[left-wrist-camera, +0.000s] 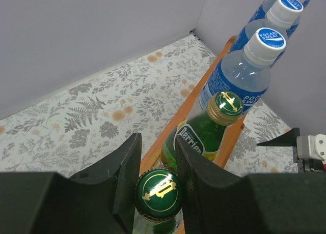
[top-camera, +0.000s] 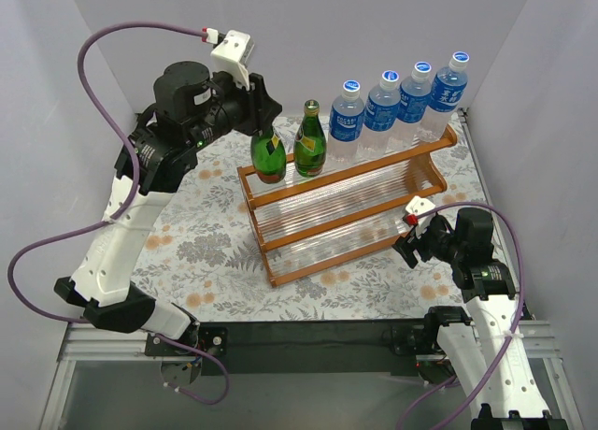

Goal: Place and organize the beverage onto the shelf

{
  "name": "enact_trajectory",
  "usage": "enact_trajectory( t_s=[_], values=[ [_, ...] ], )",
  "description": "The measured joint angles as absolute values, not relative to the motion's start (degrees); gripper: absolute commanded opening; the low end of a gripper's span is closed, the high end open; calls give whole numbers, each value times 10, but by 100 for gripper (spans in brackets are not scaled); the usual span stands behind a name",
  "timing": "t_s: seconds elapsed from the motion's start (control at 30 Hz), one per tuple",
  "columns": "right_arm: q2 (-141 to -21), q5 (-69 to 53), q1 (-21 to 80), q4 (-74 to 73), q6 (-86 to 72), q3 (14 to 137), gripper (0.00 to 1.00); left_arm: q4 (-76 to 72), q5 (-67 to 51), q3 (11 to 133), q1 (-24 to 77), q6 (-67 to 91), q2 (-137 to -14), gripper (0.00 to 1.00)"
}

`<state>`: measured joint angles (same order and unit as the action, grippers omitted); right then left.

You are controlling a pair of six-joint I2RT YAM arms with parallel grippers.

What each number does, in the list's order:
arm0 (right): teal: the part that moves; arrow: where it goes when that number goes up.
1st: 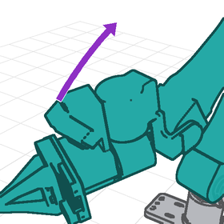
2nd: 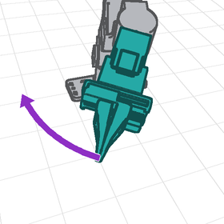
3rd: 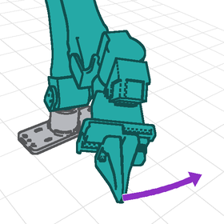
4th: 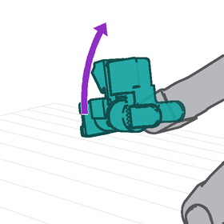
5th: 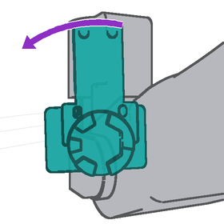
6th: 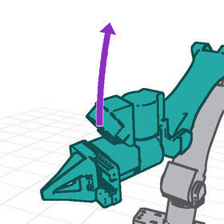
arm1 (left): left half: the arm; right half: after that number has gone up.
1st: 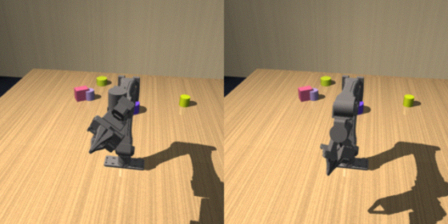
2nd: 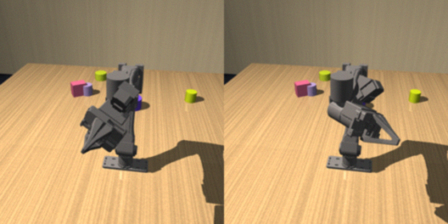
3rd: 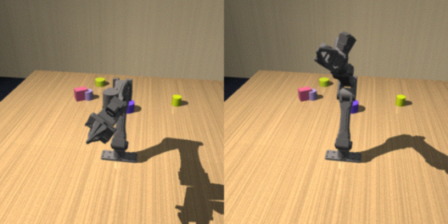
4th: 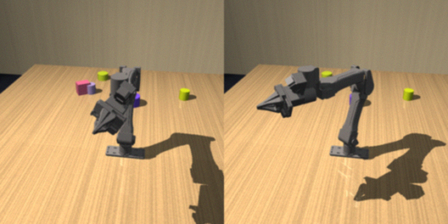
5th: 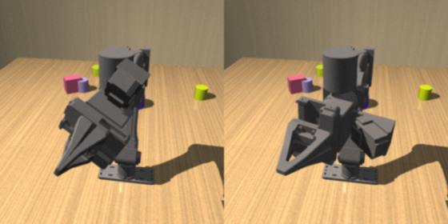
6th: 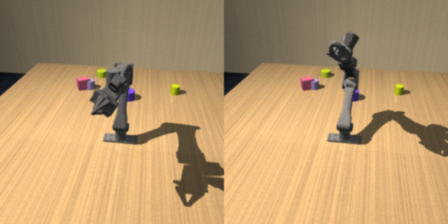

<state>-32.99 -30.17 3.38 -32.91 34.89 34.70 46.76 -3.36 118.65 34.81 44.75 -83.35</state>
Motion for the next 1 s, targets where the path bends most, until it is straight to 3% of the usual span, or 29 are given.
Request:
enact_trajectory(
  t_s=[0.67, 1.0],
  values=[
    [-330, -302, 30, -329, 349, 347, 80, 452, -20, 1148, 362, 450, -834, 0],
    [-330, -302, 30, -329, 349, 347, 80, 447, -19, 1143, 366, 450, -832, 23]
  ],
)
